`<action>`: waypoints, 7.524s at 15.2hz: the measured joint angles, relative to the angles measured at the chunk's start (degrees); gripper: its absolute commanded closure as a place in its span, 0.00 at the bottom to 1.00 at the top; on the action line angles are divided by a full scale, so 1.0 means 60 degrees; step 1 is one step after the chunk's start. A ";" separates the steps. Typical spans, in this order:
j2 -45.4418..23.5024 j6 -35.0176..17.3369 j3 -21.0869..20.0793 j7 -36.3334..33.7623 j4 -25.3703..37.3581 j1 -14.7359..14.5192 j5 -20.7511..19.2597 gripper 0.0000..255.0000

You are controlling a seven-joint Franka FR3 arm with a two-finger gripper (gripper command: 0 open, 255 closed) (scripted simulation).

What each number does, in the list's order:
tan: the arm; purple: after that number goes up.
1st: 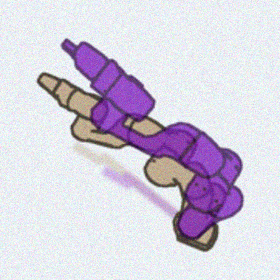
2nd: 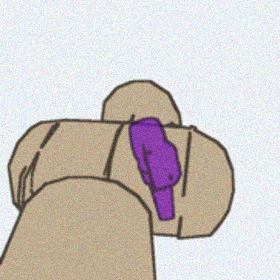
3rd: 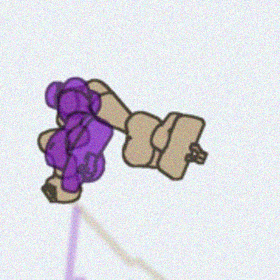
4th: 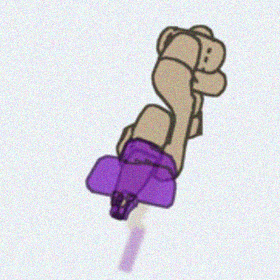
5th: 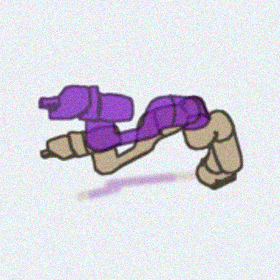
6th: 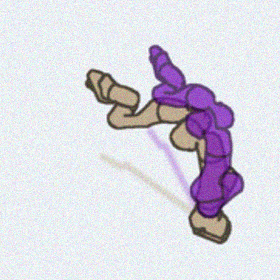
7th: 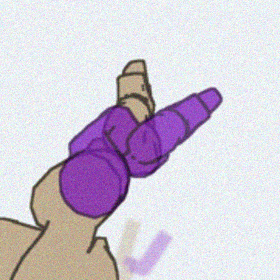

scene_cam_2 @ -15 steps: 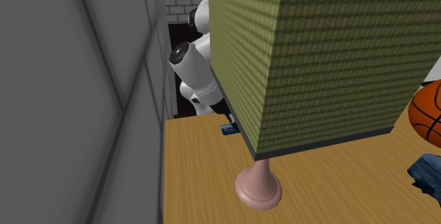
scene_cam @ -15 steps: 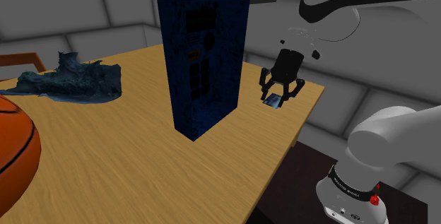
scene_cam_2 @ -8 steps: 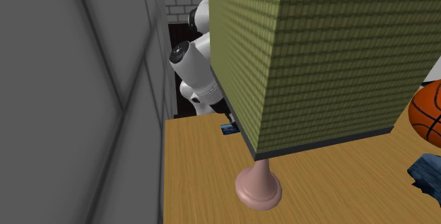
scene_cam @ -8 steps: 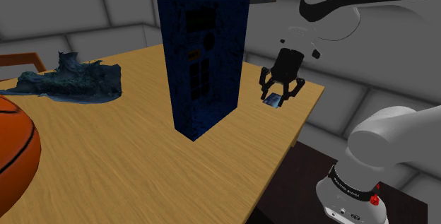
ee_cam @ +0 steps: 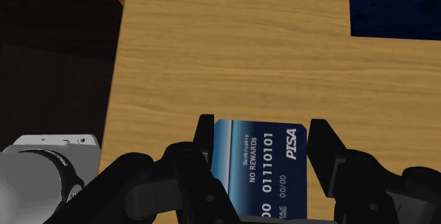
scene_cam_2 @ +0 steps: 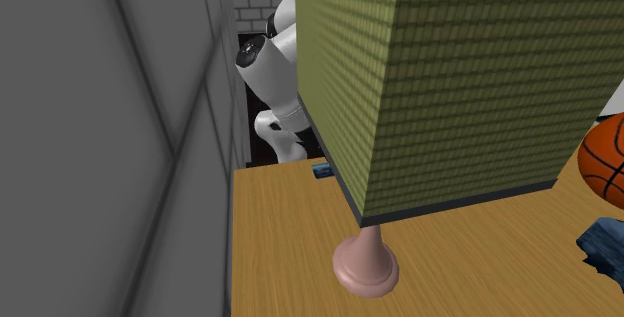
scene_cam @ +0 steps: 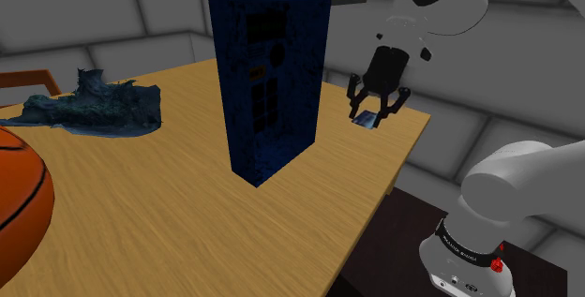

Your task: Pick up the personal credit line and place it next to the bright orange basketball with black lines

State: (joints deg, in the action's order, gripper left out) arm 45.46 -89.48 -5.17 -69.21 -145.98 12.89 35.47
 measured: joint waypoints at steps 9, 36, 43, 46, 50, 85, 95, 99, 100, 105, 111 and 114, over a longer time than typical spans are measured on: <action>-0.0155 0.0893 0.0154 -0.0554 0.1202 -0.0022 -0.0097 1.00; -0.1246 0.3402 0.0612 -0.2150 0.5229 -0.0197 -0.0058 1.00; -0.1719 0.4044 0.0724 -0.2608 0.6469 -0.0273 0.0050 1.00; -0.2005 0.4350 0.0770 -0.2852 0.7131 -0.0317 0.0128 1.00; -0.2337 0.4702 0.0847 -0.3100 0.7875 -0.0363 0.0209 1.00; -0.9379 -0.0691 -0.5953 -1.0268 1.3724 -0.3377 -0.2839 1.00; -0.8338 -0.2026 -0.5815 -0.9270 1.1284 -0.2834 -0.1897 1.00; -0.8015 -0.2502 -0.5764 -0.8906 1.0450 -0.2729 -0.1589 1.00; -0.7943 -0.2602 -0.5748 -0.8813 1.0266 -0.2702 -0.1515 1.00; -0.7645 -0.3188 -0.5708 -0.8394 0.9329 -0.2643 -0.1199 1.00; -0.7496 -0.3846 -0.5711 -0.8006 0.8462 -0.2645 -0.0969 1.00; -0.7384 -0.4168 -0.5700 -0.7768 0.7988 -0.2637 -0.0807 1.00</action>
State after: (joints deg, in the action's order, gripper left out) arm 1.16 -114.49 -39.37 -115.82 -98.06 -2.94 30.63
